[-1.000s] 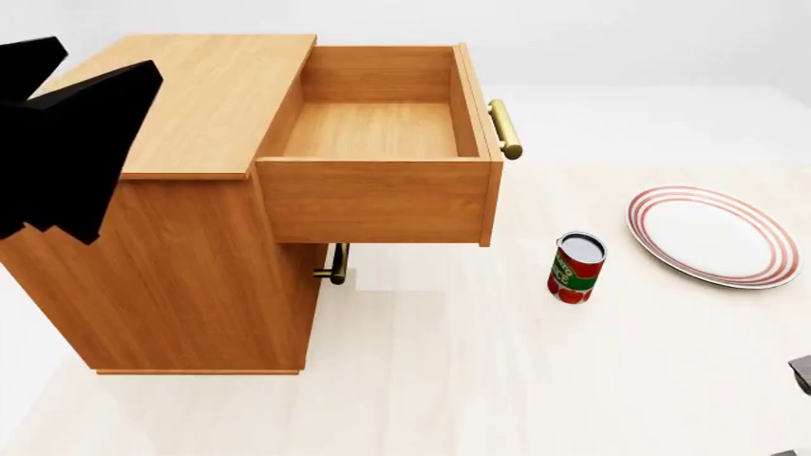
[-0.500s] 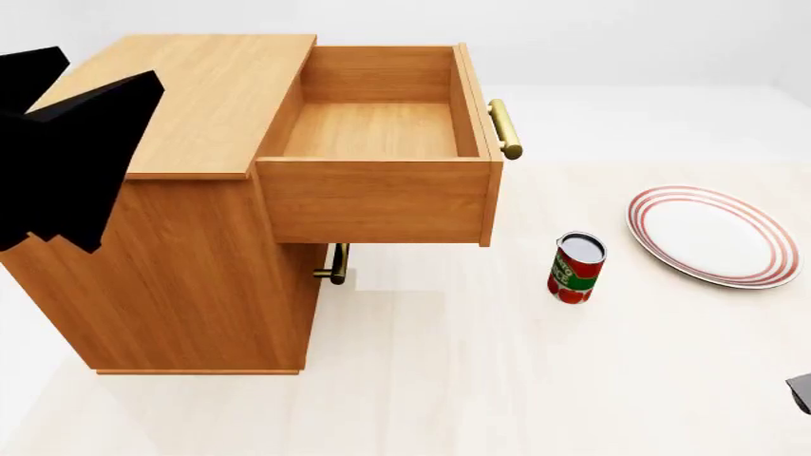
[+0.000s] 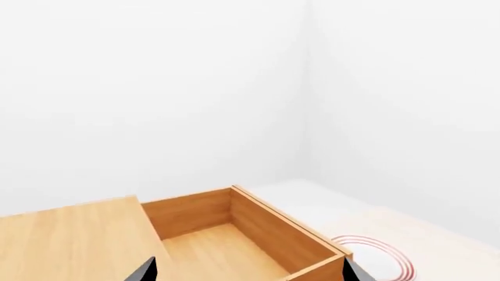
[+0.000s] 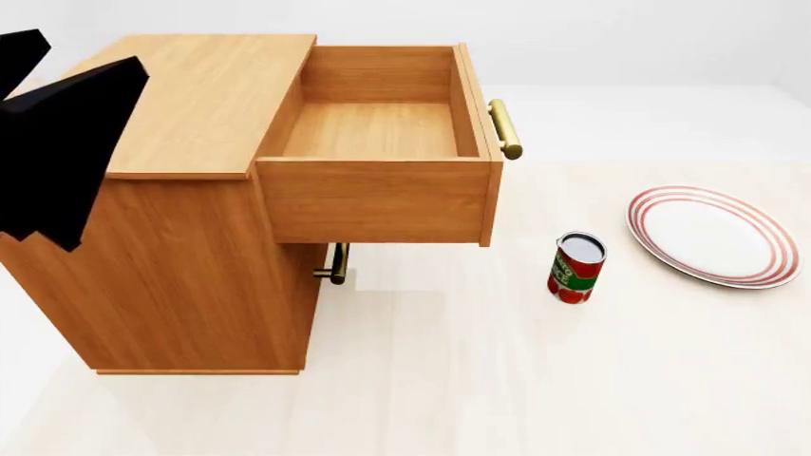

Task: Put the bowl in the top drawer of the cabinet.

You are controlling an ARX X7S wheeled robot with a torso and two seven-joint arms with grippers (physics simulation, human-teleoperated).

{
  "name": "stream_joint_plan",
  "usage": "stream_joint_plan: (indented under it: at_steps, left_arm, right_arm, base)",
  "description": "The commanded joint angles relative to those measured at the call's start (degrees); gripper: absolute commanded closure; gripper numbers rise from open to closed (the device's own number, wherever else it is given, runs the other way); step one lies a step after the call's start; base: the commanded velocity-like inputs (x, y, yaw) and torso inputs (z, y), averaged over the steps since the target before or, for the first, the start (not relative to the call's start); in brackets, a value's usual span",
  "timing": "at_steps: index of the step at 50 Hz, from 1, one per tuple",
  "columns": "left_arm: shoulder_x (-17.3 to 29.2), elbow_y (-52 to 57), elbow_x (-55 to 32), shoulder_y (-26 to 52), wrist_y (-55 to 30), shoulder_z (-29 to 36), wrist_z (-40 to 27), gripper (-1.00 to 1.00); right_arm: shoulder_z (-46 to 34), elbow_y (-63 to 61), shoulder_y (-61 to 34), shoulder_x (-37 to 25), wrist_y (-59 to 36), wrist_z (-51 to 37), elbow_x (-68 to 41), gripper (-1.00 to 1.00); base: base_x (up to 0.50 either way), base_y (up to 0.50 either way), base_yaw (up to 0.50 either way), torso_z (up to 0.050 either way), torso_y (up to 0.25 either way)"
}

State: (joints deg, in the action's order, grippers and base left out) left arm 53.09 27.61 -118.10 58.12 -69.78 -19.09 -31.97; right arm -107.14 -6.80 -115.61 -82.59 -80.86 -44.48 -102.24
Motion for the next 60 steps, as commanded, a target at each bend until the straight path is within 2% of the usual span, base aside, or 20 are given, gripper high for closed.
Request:
stream_joint_plan:
  at_steps: [1,4,6,11,14,16,19,21,27,37,47,60]
  left_arm:
    - [1.21,0.20,-0.92,1.00,0.69,-0.79,0.43,-1.00]
    - [1.32,0.25,-0.55,1.28,0.77,-0.87,0.47,-1.00]
    - [1.53,0.28,-0.62,1.54,0.88,-0.82,0.45,-1.00]
    - [2.46,0.43,-0.65,2.33,1.65,0.30,-1.32,-1.00]
    - [3.45,0.84,-1.80,3.43,2.34,1.57,-2.62,-1.00]
    - [3.76,0.93,-2.18,3.76,2.58,1.93,-2.94,-1.00]
    - [5.67,0.80,-4.14,5.23,3.41,3.82,-4.72,-1.00]
    - [6.60,0.63,-4.61,5.74,3.64,4.59,-5.56,-1.00]
    - [8.51,0.52,-5.55,5.90,4.06,5.48,-7.31,-1.00]
    - [9.50,-0.11,-5.08,7.50,4.66,7.23,-8.55,-1.00]
    - [11.60,-0.25,-4.99,7.88,5.22,7.81,-10.87,-1.00]
    - [11.55,0.17,-3.80,9.86,5.01,9.29,-10.52,-1.00]
  right_arm:
    - [-6.16,-0.32,-19.38,7.60,-9.14,2.11,-1.67,1.00]
    - [-5.47,-0.54,-19.39,10.86,-9.14,10.95,5.72,1.00]
    - [-5.36,-1.20,-19.39,13.16,-9.14,21.60,14.70,1.00]
    - [-2.99,-3.31,-19.39,20.77,-9.13,57.96,45.49,1.00]
    - [-1.24,-4.12,-19.38,24.93,-9.13,70.60,55.31,1.00]
    - [-0.78,-4.33,-19.35,25.89,-9.11,73.52,57.62,1.00]
    - [-1.02,-1.78,-19.33,30.27,-3.98,92.70,73.92,1.00]
    - [-0.97,1.78,-19.24,32.56,0.21,100.74,80.75,1.00]
    - [-0.56,15.74,-18.52,40.74,12.40,109.59,86.96,1.00]
    - [0.39,40.74,-16.06,53.75,32.37,116.93,89.72,1.00]
    - [5.34,81.60,-10.95,73.80,63.29,125.74,88.47,1.00]
    - [15.48,81.78,-7.70,80.32,66.36,126.44,95.87,1.00]
  base:
    - [0.00,0.00,0.00,0.000,0.000]
    - [0.00,0.00,0.00,0.000,0.003]
    - [0.00,0.00,0.00,0.000,0.000]
    - [0.00,0.00,0.00,0.000,0.000]
    - [0.00,0.00,0.00,0.000,0.000]
    - [0.00,0.00,0.00,0.000,0.000]
    - [0.00,0.00,0.00,0.000,0.000]
    - [0.00,0.00,0.00,0.000,0.000]
    - [0.00,0.00,0.00,0.000,0.000]
    - [0.00,0.00,0.00,0.000,0.001]
    - [0.00,0.00,0.00,0.000,0.000]
    - [0.00,0.00,0.00,0.000,0.001]
